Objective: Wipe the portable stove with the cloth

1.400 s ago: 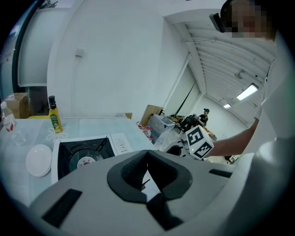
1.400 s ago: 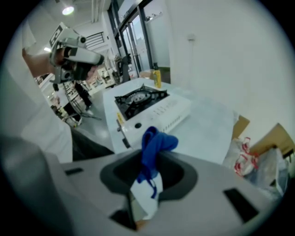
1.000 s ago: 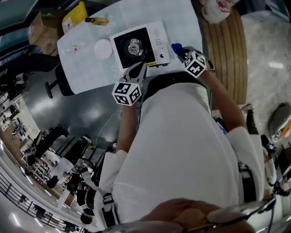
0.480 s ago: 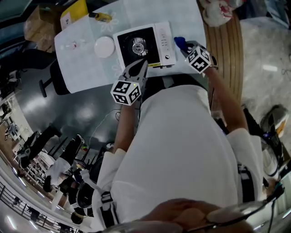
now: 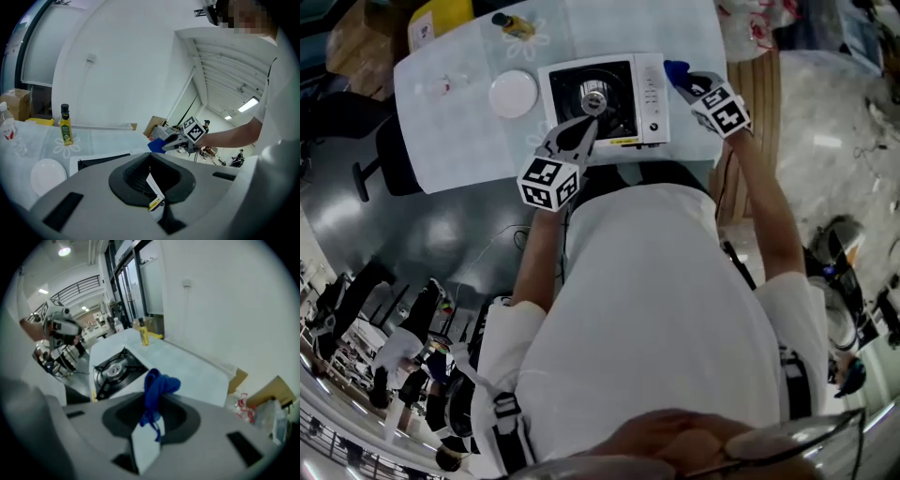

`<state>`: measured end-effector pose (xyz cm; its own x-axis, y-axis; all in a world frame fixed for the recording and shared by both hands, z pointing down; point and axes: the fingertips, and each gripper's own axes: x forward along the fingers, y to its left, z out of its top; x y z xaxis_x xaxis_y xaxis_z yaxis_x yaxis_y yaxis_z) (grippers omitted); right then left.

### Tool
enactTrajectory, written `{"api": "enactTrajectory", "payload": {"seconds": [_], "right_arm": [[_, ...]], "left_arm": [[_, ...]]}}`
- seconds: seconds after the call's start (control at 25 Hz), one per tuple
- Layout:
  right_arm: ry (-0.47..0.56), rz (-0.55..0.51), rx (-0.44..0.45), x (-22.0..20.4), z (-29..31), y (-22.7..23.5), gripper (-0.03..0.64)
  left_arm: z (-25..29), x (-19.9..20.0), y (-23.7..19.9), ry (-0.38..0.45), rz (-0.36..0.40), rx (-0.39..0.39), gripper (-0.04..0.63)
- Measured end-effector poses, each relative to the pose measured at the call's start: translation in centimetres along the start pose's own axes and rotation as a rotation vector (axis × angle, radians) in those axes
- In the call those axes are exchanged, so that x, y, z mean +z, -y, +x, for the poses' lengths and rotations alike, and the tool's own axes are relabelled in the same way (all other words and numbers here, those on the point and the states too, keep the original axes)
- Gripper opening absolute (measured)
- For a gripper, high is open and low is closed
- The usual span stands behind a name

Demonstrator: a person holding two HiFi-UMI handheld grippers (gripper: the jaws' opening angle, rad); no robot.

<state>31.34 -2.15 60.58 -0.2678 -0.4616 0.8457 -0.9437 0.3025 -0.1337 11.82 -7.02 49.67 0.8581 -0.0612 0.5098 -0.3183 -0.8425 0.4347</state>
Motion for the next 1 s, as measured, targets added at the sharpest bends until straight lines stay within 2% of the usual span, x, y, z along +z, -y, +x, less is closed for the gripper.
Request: {"api": "enactTrajectory", "payload": {"seconds": [0.36, 0.68, 1.0], "right_arm": [[-0.039, 0.019, -0.002, 4.4, 2.7, 3.7, 0.114], [-0.123, -0.051, 0.017, 7.0, 6.7, 6.2, 0.114], [-0.259, -0.149, 0.086, 6.3, 10.0, 6.7, 0.114]], "left_arm": [[0.7, 0.6, -3.4, -0.018, -0.021, -0.046, 0.032], [1.9, 1.9, -6.0, -0.009, -0.053, -0.061, 0.032], [3.1, 1.1, -8.2, -0.028, -0.07, -0.056, 0.032]]}}
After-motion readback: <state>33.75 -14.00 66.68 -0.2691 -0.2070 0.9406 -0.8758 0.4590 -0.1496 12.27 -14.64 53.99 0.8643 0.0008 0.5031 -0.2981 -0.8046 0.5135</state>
